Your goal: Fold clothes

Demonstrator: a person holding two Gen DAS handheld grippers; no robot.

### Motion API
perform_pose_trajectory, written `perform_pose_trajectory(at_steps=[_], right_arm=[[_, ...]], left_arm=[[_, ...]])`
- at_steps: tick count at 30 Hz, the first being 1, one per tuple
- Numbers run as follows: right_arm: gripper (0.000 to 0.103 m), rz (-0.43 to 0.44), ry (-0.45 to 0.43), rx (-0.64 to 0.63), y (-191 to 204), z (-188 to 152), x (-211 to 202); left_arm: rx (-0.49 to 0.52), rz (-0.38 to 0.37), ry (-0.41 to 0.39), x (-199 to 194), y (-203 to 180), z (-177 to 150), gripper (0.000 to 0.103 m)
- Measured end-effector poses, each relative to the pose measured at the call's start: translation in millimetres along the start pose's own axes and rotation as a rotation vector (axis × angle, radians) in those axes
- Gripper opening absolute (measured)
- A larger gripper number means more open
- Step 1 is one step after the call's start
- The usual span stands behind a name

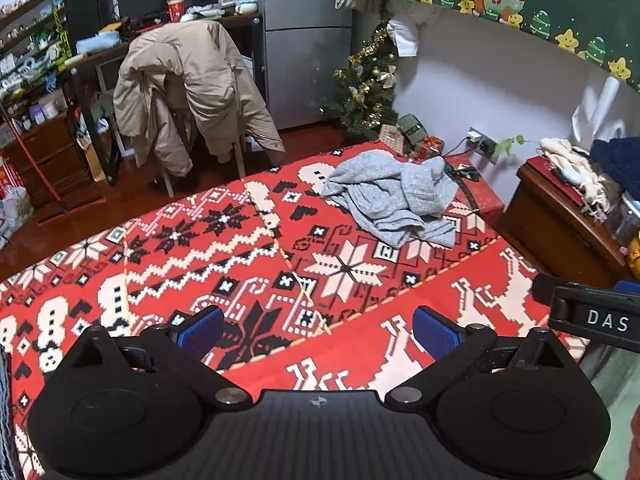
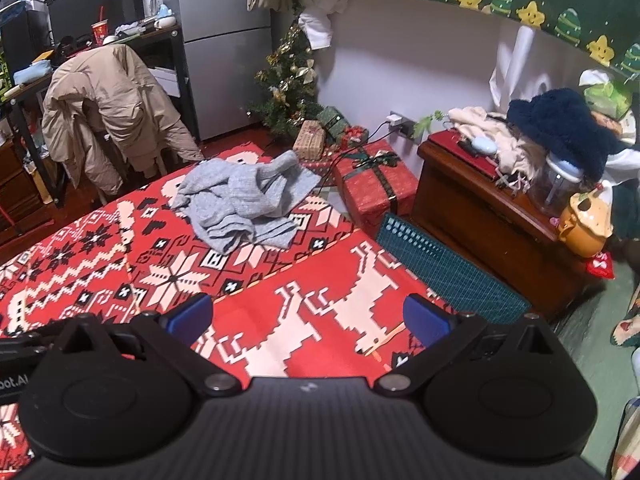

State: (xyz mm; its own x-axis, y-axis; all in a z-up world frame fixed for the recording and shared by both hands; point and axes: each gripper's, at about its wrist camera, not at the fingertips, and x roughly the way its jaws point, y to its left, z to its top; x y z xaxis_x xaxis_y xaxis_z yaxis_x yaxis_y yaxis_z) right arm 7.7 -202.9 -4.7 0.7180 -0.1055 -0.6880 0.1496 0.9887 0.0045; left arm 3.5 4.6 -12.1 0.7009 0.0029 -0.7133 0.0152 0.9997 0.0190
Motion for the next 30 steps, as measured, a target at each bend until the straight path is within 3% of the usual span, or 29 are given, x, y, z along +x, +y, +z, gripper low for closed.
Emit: perform_pose_trajectory(at_steps=[6, 11, 16, 21, 23, 25, 27, 30], right_arm=[[0.102, 0.023, -0.015, -0.058, -1, 0, 17], [0.102, 0.081, -0.007, -0.053, -8, 6, 39], [0.102, 0.086, -0.009, -0.029, -15, 15, 68], [0.101, 0.077, -0.024, -0.023, -20, 24, 101], [0.095, 0.084, -0.02, -0.017, -23, 27, 115], [0.086, 0.085, -0.011, -0.009, -25, 30, 129], [0.079, 0.086, -0.009, -0.012, -24, 33, 145], [0.057, 0.085, 0.001, -0.026, -22, 38, 168]], left_arm=[[0.03, 0.013, -0.09, 12, -4, 2, 0.102], [0.023, -0.058, -0.07, 44, -5, 17, 0.102], [0.113, -0.109, -0.121, 77, -22, 31, 0.1], [0.158, -0.135, -0.154, 118, -39, 44, 0.085], [0.177, -0.149, -0.16, 137, -45, 49, 0.078], [0.202, -0.158, -0.141, 155, -51, 53, 0.066], [0.214, -0.171, -0.105, 173, -55, 57, 0.042], [0.203, -0.201, -0.078, 195, -58, 62, 0.037]])
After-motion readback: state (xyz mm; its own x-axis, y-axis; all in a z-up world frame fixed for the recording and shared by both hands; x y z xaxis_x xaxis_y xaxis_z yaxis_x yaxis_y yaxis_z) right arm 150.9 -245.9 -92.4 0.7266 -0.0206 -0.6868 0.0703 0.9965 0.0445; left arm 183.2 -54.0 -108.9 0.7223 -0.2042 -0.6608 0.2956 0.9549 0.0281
